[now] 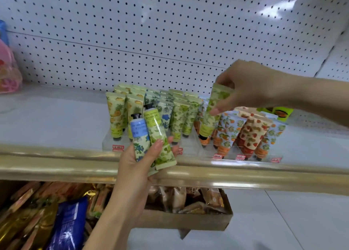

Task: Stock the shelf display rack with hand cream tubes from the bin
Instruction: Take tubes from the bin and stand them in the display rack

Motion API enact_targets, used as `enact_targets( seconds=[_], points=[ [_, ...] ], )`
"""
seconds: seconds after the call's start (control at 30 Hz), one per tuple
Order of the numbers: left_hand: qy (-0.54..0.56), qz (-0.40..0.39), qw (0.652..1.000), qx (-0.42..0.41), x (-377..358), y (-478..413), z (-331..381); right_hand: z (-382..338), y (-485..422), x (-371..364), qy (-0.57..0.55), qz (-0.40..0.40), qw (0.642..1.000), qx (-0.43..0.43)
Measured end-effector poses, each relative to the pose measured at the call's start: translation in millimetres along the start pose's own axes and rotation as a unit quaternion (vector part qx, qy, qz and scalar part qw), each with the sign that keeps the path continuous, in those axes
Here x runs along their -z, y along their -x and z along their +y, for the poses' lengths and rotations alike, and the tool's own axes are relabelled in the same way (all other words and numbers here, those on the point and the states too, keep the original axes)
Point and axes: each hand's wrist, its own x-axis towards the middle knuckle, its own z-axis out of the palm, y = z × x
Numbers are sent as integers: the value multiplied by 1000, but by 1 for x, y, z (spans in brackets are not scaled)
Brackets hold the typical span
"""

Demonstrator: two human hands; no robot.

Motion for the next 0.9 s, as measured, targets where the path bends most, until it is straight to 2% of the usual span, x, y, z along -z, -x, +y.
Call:
enact_targets(
  seconds=[0.07,0.23,0.43,0.9],
  points=[
    [-5,-18,1000,-5,6,-5,0,-5,-11,-8,51,24,998,37],
    [-7,-75,997,-17,16,-8,13,-6,-31,-26,52,13,996,65],
    [-3,-55,998,-16,24,-8,5,-1,-39,-34,67,8,996,54],
    [4,-70,997,13,24,-11,-1,4,-51,-49,82,-24,996,29]
  ],
)
